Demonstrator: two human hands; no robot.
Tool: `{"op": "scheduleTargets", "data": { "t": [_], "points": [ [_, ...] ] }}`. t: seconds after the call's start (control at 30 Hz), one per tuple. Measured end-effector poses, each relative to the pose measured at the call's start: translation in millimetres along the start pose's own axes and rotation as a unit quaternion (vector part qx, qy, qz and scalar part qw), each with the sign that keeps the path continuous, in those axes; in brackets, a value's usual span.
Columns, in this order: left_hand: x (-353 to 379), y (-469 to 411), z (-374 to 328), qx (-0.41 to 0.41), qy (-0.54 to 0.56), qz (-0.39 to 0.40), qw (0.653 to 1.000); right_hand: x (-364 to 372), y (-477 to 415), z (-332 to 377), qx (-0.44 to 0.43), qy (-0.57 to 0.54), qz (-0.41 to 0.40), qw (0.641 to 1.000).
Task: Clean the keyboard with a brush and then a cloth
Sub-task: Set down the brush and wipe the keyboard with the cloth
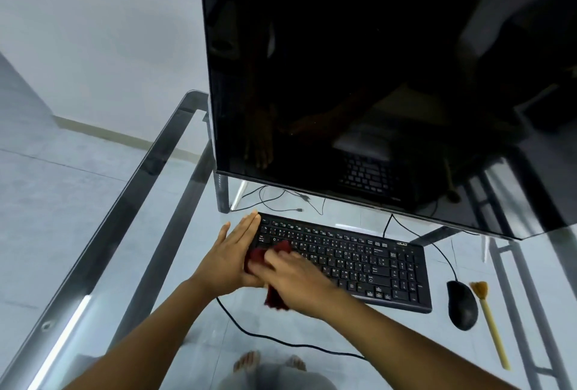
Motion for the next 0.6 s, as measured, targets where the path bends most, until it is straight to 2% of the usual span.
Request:
{"op": "scheduleTargets", "data": {
  "t": [0.03,0.07,0.17,0.2,0.27,0.33,0.4,0.47,0.5,0.6],
  "points": [
    [0,0,0,0.002,0.000,-0.002,1.000,-4,1,0,-0.037,0.022,0.023,0.999],
    [0,0,0,0.003,0.000,-0.005,1.000,-11,-1,-15,-0.013,0.032,0.007,0.999],
    [0,1,0,0.003,0.001,-0.005,1.000,-33,-2,-66,0.165,0.066,-0.099,0.979],
    [0,1,0,0.003,0.000,-0.007,1.000,-29,-5,-65,0.167,0.080,-0.087,0.979],
    [1,1,1,0.004,0.000,-0.009,1.000,-7,-9,-35,0.067,0.047,-0.026,0.996],
    [1,0,2,0.005,0.006,-0.010,1.000,5,-5,-11,-0.035,0.042,0.051,0.997],
    [1,0,1,0.005,0.011,-0.013,1.000,-5,-11,-29,-0.021,0.067,0.018,0.997],
    [0,1,1,0.002,0.014,-0.012,1.000,-16,-16,-44,0.073,0.062,-0.058,0.994],
    [1,1,1,0.000,0.015,-0.012,1.000,-15,-17,-42,0.088,0.050,-0.069,0.992],
    [1,1,2,-0.004,0.025,-0.015,1.000,5,-17,-4,-0.032,0.022,0.012,0.999]
  ]
}}
Point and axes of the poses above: each hand's wrist, its own y-axis away from the middle knuckle, its own x-axis out of the palm, z = x × y, the point moved 5 cm from there along -y, towards the middle knuckle, and after that the axes turned 13 degrees about -x, right-handed, at the moved point
